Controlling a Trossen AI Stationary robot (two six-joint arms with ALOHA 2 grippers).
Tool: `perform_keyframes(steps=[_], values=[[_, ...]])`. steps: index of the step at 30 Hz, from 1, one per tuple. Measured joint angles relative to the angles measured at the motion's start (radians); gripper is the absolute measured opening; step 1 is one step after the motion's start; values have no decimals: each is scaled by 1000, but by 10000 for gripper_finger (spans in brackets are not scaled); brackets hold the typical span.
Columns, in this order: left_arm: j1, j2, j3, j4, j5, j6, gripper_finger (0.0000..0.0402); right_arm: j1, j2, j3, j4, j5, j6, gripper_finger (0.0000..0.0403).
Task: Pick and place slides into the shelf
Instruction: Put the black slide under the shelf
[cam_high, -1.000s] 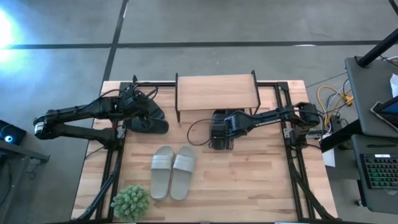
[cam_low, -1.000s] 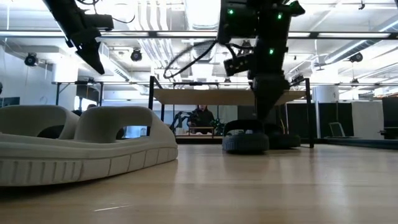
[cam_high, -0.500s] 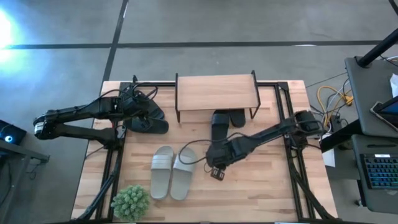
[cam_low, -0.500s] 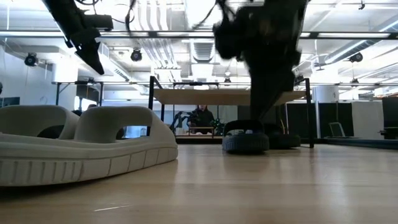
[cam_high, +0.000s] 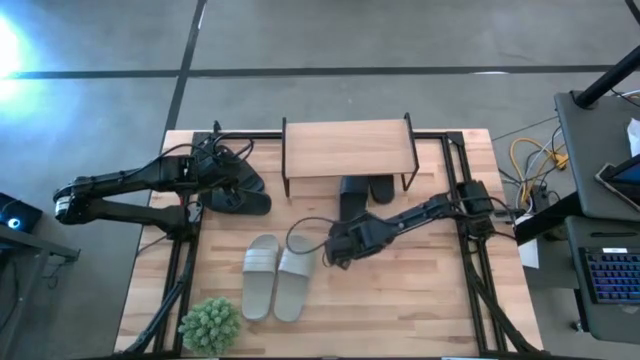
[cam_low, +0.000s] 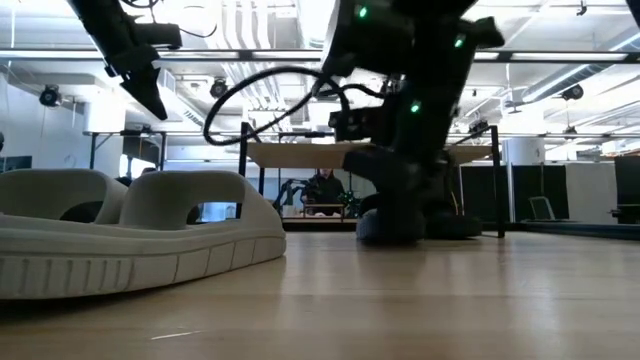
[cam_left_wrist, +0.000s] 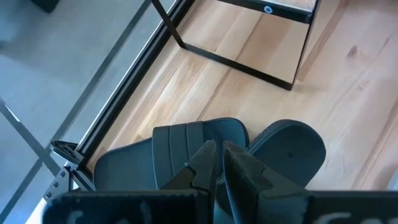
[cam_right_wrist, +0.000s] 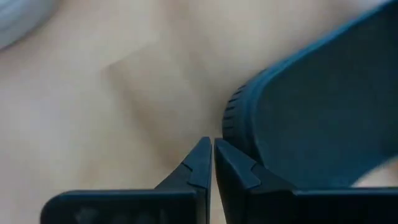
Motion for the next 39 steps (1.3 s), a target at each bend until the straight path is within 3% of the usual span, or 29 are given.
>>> perform_keyframes(steps=[3,15,22,25,29,35,39], values=[[0,0,-2,1,-2,22,15,-50,-4,-1,-27,69,-2,12],[0,2,-25,1,-2,21,15,-217,-1,-27,-52,79,-14,12],[0,0,-26,0,-2,15,15,-135,-83,-10,-45,35,-29,12],[0,0,-26,1,18,13,15,-91,-133,-10,-8,-90,-37,12],[1,6,-29,2,123,3,15,-51,-186,-10,51,-237,-11,12],[52,69,-31,-136,164,-234,15,-51,-257,-10,79,-224,146,12],[65,99,-33,-284,88,-264,15,-54,-302,-12,77,-161,170,14]])
